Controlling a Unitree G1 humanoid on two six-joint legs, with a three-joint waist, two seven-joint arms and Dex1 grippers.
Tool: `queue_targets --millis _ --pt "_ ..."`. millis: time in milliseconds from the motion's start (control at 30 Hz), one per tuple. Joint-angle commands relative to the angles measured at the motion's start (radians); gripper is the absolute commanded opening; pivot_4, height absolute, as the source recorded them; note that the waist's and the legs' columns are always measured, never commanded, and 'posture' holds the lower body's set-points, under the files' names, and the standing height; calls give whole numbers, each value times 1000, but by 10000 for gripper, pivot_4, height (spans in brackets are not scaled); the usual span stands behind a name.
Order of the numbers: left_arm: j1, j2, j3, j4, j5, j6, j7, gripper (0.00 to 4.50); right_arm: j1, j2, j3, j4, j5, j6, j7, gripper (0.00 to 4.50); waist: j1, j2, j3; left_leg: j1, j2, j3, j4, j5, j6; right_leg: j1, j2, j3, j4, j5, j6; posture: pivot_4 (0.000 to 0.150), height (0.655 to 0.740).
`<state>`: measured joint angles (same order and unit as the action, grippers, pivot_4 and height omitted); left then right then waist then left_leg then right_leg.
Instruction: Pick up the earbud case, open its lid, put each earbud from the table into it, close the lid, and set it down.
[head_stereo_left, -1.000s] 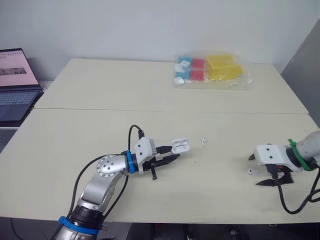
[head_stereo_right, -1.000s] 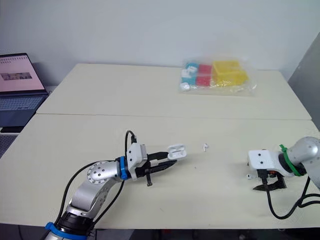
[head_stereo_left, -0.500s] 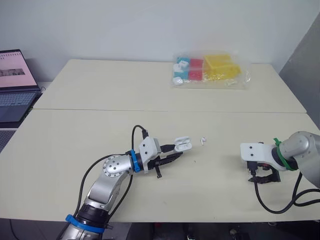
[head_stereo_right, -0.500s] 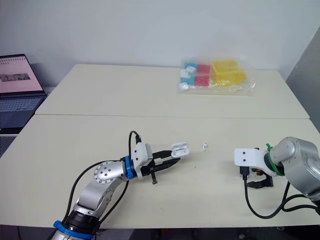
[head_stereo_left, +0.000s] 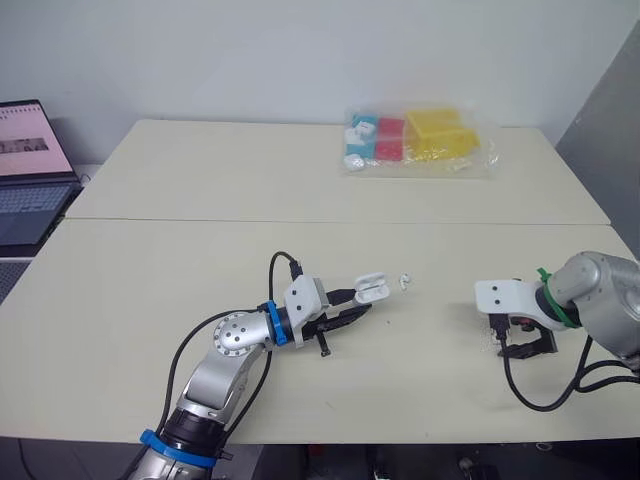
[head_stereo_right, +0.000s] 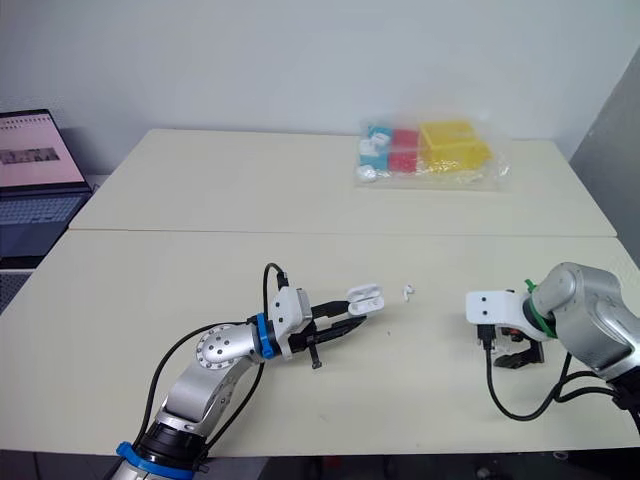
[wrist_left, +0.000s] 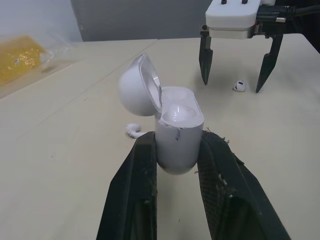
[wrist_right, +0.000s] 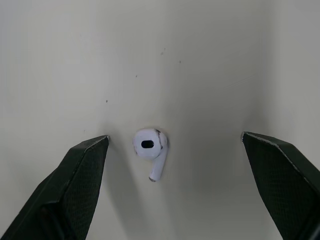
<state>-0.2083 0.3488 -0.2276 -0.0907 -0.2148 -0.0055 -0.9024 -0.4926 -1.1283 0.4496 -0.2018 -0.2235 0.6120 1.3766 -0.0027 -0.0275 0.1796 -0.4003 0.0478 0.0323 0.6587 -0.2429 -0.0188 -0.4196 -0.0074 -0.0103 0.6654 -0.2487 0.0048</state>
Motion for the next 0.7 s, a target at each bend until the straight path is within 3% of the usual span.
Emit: queue_targets --millis 33,200,333,600,700 --pt "-13 -5 -2 -13 5 -26 9 7475 -17 8 1 7 -21 -9 8 44252 0 0 0 0 0 0 0 0 0 0 0 0 0 0 0 1500 7354" --pt "-14 -3 -2 -8 5 -29 7 7475 -2 2 -2 5 -26 -17 24 44252 0 0 0 0 0 0 1 0 0 0 0 0 0 1 1 1500 7354" --pt "-18 -3 -3 -2 7 -32 5 7475 11 10 -6 -4 -20 -9 32 32180 0 0 0 0 0 0 2 0 0 0 0 0 0 1 1 1500 7354" --pt "-25 -1 -4 12 10 -39 0 7475 15 13 -13 -13 -15 -11 43 3830 0 0 0 1 0 0 3 0 0 1 0 0 0 2 2 1500 7354" --pt "-27 -1 -4 17 11 -43 0 7475 15 6 -19 -16 -11 -13 49 3840 0 0 0 0 0 0 3 0 0 1 0 0 0 2 2 1500 7354"
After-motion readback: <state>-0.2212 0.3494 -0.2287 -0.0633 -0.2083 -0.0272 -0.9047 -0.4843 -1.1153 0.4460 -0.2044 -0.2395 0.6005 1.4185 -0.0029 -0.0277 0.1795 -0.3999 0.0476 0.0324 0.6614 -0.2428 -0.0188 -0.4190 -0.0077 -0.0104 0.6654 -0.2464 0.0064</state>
